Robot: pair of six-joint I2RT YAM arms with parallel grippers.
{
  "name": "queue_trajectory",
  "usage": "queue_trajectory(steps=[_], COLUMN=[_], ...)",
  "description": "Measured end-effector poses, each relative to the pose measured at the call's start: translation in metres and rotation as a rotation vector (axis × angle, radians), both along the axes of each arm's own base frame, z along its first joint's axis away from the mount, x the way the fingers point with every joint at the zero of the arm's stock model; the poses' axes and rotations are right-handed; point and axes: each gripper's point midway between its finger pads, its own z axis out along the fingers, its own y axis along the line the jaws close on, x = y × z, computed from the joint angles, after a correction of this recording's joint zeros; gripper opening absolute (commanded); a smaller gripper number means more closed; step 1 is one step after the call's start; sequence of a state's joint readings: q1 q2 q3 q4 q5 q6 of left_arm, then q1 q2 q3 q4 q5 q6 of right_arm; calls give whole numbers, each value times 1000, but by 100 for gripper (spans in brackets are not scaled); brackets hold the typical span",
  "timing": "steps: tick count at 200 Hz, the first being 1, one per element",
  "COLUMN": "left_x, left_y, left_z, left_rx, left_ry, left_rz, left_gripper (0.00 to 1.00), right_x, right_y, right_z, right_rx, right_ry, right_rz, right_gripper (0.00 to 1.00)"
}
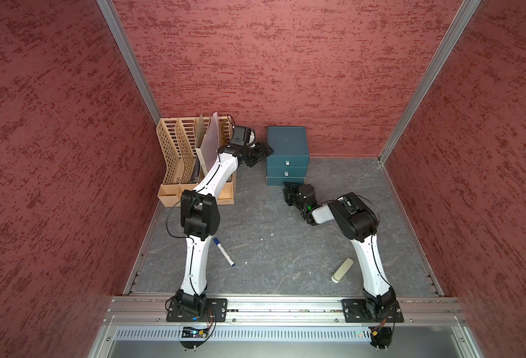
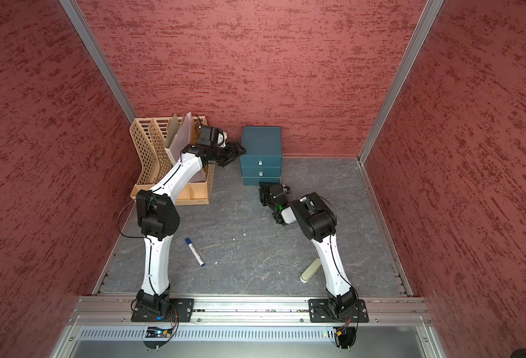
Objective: Place the brooch boxes into the drawer by color
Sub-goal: Close the drawer in the storage box, then reset both arms
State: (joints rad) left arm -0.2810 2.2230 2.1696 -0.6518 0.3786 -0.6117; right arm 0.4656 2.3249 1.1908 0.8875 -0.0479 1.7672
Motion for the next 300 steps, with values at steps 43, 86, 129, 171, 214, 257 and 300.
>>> queue_trajectory(steps=[43, 86, 129, 171, 214, 257, 300], left_x=[-5, -7, -15, -56, -124, -204, -245], left_y=[2, 2, 5, 24, 65, 126, 173], left_z=[3, 16, 39, 91, 113, 90, 79], left_rx=[12, 1, -10, -35, -11, 132, 428], left_ry=[22, 16, -13, -93, -169, -232, -304], left_rz=[3, 1, 12, 63, 174, 346, 539], left_gripper=[89, 98, 100, 100, 100, 100, 100], right_x=[-13, -28, -55, -93, -142, -179, -202], right_y=[-1, 2, -8, -22, -51, -91, -139], right_z=[9, 29, 44, 92, 132, 200, 225], right_rx=[4, 17, -10, -100, -304, -584, -930], right_ry=[6, -27, -43, -132, -235, -428, -430], right_rz=[4, 22, 43, 101, 170, 180, 125], right_gripper=[69, 77, 85, 92, 98, 99, 99])
